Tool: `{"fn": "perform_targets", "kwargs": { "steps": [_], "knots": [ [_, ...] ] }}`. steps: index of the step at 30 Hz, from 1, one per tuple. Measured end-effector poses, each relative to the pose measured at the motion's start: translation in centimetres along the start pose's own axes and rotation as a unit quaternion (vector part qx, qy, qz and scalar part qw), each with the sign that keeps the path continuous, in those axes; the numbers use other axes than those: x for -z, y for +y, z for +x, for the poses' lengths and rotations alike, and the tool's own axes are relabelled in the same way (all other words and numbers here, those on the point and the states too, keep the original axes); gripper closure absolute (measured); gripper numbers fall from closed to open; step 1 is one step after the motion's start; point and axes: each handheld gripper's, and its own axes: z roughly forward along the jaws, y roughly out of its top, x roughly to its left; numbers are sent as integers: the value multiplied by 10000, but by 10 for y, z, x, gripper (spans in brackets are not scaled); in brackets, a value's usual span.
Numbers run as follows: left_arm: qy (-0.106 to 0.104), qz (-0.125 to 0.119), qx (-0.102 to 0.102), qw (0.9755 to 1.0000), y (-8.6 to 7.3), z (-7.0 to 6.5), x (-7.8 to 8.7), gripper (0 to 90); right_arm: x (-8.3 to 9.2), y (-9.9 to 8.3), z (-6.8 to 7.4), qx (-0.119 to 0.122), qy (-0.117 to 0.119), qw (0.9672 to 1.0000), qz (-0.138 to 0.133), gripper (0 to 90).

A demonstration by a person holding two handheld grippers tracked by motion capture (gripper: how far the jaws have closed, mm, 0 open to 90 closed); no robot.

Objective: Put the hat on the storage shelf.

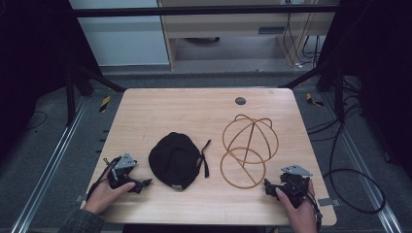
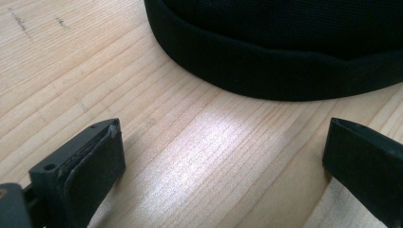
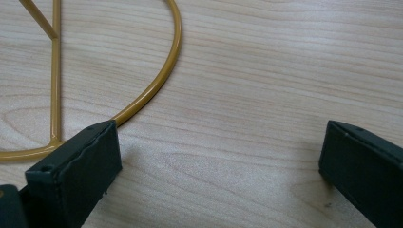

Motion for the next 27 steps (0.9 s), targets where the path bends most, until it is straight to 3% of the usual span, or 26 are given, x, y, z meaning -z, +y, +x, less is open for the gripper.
{"fn": "perform_targets", "kwargs": {
  "steps": [5,8,17,25,27],
  "knots": [
    [3,162,-6,9999,2,0,2,2,0,0,0,1,4,10000,1,4],
    [-46,159,150,9998,2,0,7,32,0,0,0,1,2,10000,2,4],
    [-135,-157,-198,9996,8,-17,24,37,0,0,1,-56,-52,10000,0,4],
    [-256,-144,-171,9994,13,-26,31,41,0,0,1,-64,-75,10000,-3,4],
    [-291,-136,-243,9992,22,-30,34,44,0,0,2,-68,-79,9999,-2,4]
  ]
}}
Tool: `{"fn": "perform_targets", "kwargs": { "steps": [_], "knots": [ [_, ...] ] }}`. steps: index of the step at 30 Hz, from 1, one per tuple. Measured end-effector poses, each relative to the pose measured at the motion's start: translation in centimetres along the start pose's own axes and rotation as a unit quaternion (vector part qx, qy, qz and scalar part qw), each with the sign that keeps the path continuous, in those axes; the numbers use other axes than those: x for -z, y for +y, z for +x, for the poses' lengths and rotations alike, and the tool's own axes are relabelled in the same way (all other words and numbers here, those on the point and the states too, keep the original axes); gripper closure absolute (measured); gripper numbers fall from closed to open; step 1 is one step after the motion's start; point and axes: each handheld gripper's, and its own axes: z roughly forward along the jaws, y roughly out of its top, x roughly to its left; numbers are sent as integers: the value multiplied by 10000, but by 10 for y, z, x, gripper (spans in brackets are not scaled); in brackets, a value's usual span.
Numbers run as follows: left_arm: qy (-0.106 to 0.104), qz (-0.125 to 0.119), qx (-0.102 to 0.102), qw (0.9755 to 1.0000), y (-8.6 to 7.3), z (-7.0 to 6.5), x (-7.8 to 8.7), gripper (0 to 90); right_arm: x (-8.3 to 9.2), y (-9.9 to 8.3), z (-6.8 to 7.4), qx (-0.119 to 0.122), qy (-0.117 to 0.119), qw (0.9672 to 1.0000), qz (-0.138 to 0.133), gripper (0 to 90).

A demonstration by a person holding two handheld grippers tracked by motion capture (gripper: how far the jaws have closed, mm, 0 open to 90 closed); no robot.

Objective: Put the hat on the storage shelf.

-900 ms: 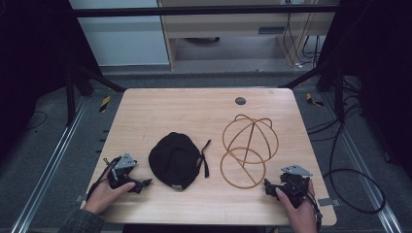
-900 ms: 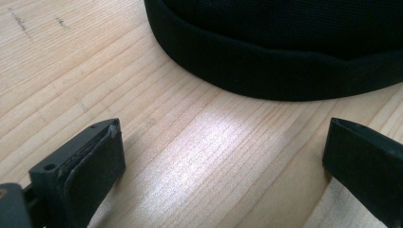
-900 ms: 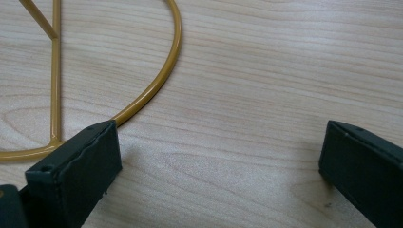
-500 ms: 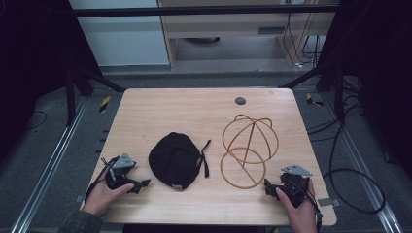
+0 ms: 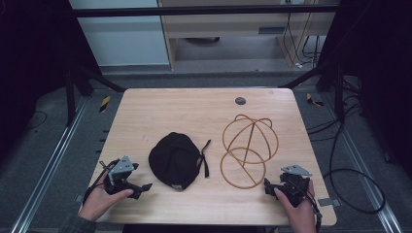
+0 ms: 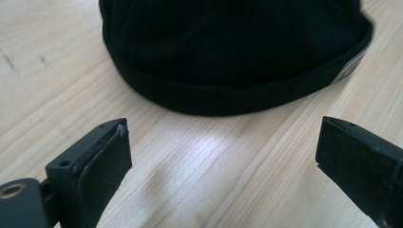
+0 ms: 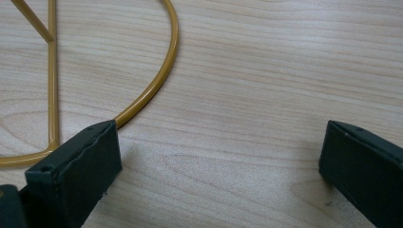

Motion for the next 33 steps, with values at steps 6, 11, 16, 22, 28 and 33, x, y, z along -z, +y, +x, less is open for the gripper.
{"fn": "perform_targets", "kwargs": {
  "steps": [6,11,16,22,28,33],
  "knots": [
    [-10,114,-251,9996,26,-6,1,47,0,0,0,-1,-3,10000,-1,4],
    [89,337,-449,9984,51,-11,-3,49,0,0,1,-33,5,10000,10,4],
    [167,616,-788,9948,77,-15,-4,53,1,0,1,-38,-2,10000,12,4],
    [8,908,-1034,9905,103,-20,-9,53,1,0,1,-39,-3,10000,11,4],
    [-140,1049,-1049,9888,118,-24,-18,59,1,0,1,-39,-4,10000,11,4],
    [-79,1169,-1150,9864,129,-27,-21,59,1,0,1,-40,-4,10000,11,4]
  ]
}}
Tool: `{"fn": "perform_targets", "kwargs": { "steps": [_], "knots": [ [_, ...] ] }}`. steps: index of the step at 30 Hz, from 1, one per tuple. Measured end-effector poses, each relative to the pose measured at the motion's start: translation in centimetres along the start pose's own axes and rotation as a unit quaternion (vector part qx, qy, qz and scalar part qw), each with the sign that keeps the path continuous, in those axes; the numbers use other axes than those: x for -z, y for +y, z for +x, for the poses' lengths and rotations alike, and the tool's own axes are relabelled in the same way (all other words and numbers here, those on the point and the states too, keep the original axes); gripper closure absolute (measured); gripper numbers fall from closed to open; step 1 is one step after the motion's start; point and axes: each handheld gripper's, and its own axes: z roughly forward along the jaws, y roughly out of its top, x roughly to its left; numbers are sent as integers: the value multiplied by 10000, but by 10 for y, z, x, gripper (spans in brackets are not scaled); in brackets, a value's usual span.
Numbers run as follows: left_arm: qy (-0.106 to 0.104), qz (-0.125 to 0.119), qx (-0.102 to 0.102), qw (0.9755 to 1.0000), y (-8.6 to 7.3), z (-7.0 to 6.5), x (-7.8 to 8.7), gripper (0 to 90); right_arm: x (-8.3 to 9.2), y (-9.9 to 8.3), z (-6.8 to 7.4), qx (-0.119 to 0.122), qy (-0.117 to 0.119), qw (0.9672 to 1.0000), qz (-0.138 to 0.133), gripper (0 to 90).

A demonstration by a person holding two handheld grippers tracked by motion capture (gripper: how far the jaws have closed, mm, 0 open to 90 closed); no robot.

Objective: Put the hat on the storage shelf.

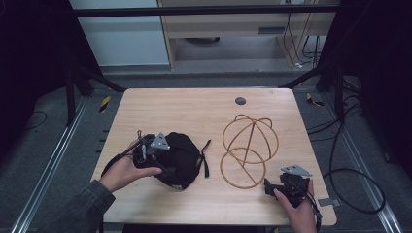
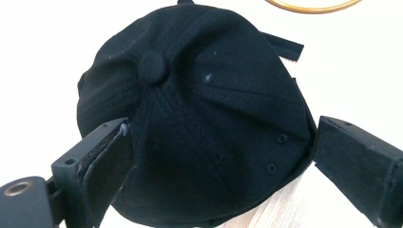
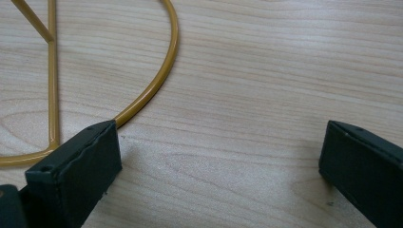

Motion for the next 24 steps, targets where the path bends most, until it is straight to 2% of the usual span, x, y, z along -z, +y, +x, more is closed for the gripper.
{"fn": "perform_targets", "kwargs": {
  "steps": [5,11,13,15,20,24],
  "knots": [
    [62,69,-82,9999,5,-1,-4,60,0,0,0,-1,1,10000,-1,4],
    [87,148,-75,9998,10,1,-4,60,0,0,0,2,1,10000,0,3],
    [114,322,-98,9994,12,5,-4,60,0,0,0,0,1,10000,0,4],
    [197,294,-33,9994,14,7,-5,73,0,0,0,1,0,10000,-1,4],
    [163,359,-46,9992,17,9,-7,93,0,0,0,3,1,10000,0,4],
    [183,331,23,9993,22,13,-13,124,0,0,0,3,2,10000,0,4]
  ]
}}
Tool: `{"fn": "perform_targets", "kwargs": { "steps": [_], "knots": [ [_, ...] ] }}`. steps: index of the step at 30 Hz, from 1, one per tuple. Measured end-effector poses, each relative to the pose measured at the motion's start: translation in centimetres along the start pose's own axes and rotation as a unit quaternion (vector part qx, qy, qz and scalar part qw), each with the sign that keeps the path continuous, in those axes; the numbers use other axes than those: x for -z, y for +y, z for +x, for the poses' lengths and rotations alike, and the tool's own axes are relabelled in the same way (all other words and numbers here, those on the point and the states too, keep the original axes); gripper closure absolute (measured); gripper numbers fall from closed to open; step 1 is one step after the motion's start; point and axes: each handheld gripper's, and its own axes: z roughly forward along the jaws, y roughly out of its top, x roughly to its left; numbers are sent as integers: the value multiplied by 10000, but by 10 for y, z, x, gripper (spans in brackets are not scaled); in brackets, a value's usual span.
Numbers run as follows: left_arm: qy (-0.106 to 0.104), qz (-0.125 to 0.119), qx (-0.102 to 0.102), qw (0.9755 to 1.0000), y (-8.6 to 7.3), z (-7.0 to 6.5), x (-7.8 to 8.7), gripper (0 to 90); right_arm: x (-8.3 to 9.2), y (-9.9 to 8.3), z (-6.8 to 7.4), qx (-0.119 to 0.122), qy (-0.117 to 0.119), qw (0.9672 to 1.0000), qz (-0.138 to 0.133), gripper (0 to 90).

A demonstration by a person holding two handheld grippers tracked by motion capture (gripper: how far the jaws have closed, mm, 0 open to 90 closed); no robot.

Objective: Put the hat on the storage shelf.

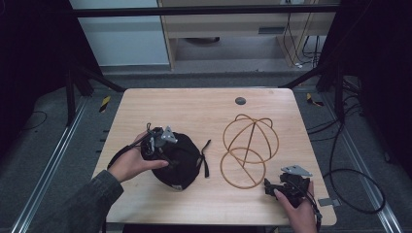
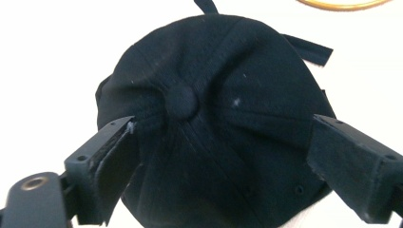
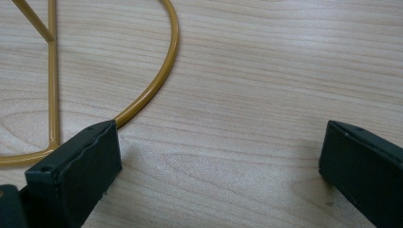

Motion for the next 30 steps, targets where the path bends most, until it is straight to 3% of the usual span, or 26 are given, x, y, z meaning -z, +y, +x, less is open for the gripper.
{"fn": "perform_targets", "kwargs": {
  "steps": [7,11,15,25,30],
  "knots": [
    [-38,128,30,9999,7,10,-7,228,0,0,0,2,4,10000,-1,4],
    [-117,177,163,9996,8,17,-11,296,0,0,0,15,6,10000,-2,3],
    [-174,150,121,9997,9,19,-13,351,0,0,0,6,9,10000,1,4],
    [-465,252,83,9986,7,25,-16,624,0,0,0,-3,11,10000,3,4],
    [-419,182,62,9989,6,24,-12,705,0,0,0,-4,12,10000,3,4]
  ]
}}
